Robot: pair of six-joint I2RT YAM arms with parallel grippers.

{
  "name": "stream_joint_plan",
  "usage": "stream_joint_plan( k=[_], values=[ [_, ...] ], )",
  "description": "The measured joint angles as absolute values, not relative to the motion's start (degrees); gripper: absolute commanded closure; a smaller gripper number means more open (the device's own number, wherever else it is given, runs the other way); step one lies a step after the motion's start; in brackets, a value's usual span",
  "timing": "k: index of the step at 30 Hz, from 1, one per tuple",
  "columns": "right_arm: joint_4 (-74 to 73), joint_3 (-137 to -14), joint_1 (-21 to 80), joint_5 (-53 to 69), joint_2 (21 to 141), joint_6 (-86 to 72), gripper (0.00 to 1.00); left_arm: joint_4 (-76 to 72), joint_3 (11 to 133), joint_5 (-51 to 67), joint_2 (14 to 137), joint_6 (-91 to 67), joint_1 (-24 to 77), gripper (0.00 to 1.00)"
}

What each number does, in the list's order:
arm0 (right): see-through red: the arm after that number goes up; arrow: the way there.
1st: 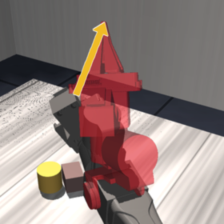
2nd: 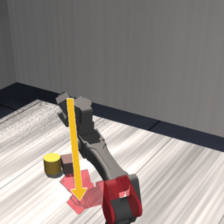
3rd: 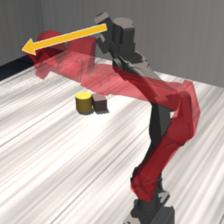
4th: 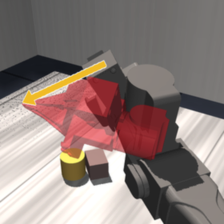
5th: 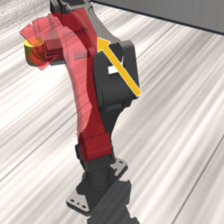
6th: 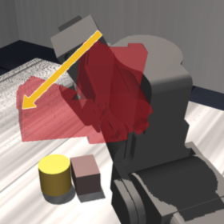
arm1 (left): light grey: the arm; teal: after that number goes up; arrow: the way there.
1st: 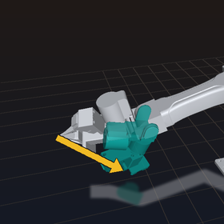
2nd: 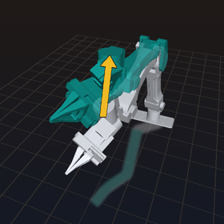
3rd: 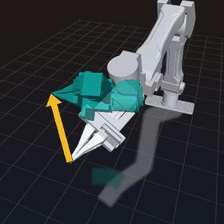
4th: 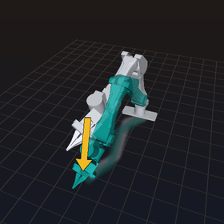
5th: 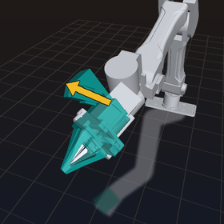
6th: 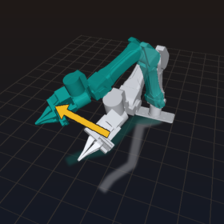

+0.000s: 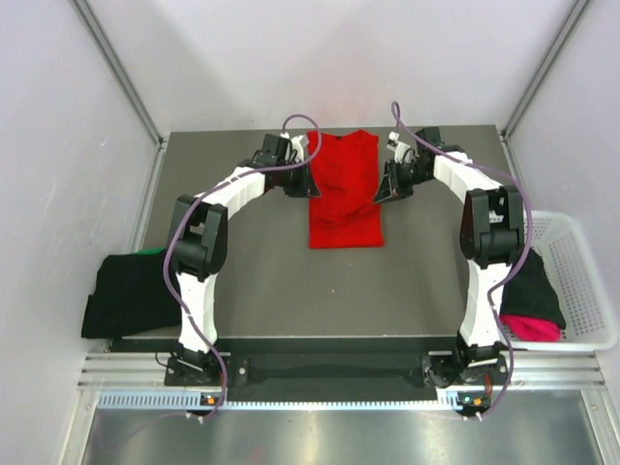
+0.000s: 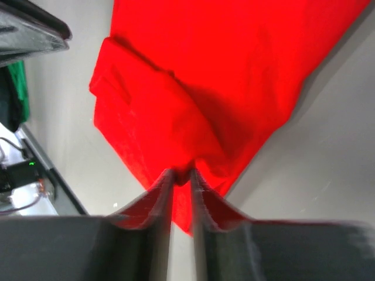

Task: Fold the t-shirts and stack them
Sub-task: Fold the tshirt

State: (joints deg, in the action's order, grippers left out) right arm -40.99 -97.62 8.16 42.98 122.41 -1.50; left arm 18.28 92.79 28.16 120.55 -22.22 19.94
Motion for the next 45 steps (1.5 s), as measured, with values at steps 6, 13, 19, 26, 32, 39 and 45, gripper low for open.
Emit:
stream_joint_plan(
  k=[6,13,19,26,32,39,45],
  values=[
    [-39.6,-97.5,6.9,43.2,121.0,-1.5,0.67,20.7,95.4,23.0,119.7,-19.4,19.9,0.67],
    [-46.4,-90.2,2.4,46.4,111.0,2.8,0.57,22.8,82.5,24.9,106.1,-20.3,18.9,0.2],
    [-55.0,-82.8,2.6,49.3,111.7,9.1,0.53,20.0,68.5,35.6,102.1,-25.6,16.9,0.15],
    [-56.9,-81.8,3.2,51.2,116.0,10.2,0.5,18.9,65.1,40.5,106.3,-28.9,16.7,0.26],
    [-56.8,-81.8,4.4,52.3,118.7,10.5,0.46,16.6,66.1,42.1,109.9,-31.2,16.7,0.32],
    [-56.8,-81.9,5.7,52.9,121.9,10.3,0.46,16.0,68.0,44.0,113.6,-32.9,16.9,0.35],
    [-56.5,-83.4,6.2,53.2,124.5,9.8,0.48,15.5,70.5,44.5,115.9,-33.3,17.9,0.43]
  ],
)
